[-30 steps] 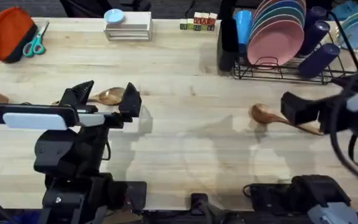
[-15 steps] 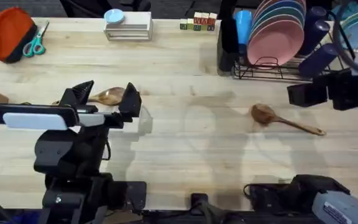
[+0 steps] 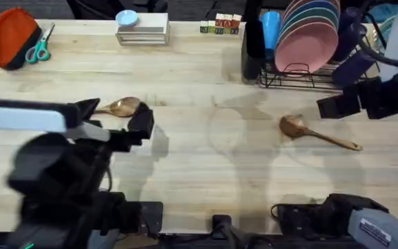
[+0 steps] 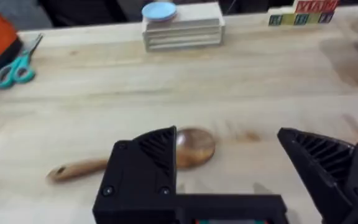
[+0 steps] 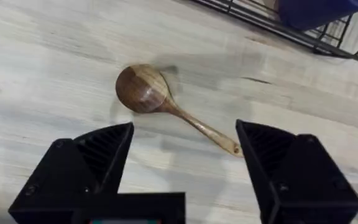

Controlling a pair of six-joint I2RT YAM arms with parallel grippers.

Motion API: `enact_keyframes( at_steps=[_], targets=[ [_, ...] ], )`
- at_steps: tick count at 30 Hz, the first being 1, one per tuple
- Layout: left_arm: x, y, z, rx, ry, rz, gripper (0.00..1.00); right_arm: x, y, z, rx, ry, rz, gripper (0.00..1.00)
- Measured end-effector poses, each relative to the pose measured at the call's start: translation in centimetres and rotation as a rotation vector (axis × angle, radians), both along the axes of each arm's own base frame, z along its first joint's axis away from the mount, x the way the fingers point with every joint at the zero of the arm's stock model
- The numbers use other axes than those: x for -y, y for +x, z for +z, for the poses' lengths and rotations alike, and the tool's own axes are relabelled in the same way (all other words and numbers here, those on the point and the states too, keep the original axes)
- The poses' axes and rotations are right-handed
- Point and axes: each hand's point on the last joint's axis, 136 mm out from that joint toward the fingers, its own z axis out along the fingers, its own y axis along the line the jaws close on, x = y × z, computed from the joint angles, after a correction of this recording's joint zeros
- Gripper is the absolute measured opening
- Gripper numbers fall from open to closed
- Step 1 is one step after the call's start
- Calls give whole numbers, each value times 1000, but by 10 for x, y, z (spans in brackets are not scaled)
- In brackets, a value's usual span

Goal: Pick up the spoon on the table one by one and put them onto the rack

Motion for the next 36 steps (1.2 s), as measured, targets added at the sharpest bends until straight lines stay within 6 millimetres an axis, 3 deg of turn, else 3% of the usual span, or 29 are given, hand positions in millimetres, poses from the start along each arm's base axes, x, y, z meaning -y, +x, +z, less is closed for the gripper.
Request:
enact_keyframes(
  at_steps=[1, 2, 4, 8, 12, 14, 22, 36],
  targets=[
    [-2, -6, 6, -32, 7, 9, 994, 0, 1, 2, 6, -4, 5, 992],
    [-7, -17, 39, -73, 27, 35, 994, 1, 5, 12, 34, -14, 17, 992],
    [-9, -18, 61, -89, 34, 43, 994, 1, 7, 18, 51, -23, 28, 992],
    [-11, -10, 82, -186, 45, 54, 993, 1, 9, 21, 60, -33, 44, 992],
    [-12, 4, 86, -340, 52, 53, 993, 0, 8, 21, 57, -34, 53, 992],
    [-12, 28, 90, -542, 59, 48, 993, -6, 8, 28, 68, -4, 73, 992],
    [-11, 52, 83, -687, 61, 40, 993, -6, 17, 59, 154, 10, 41, 992],
    [-9, 56, 76, -719, 58, 34, 993, -6, 19, 68, 177, 47, -15, 992]
  ],
)
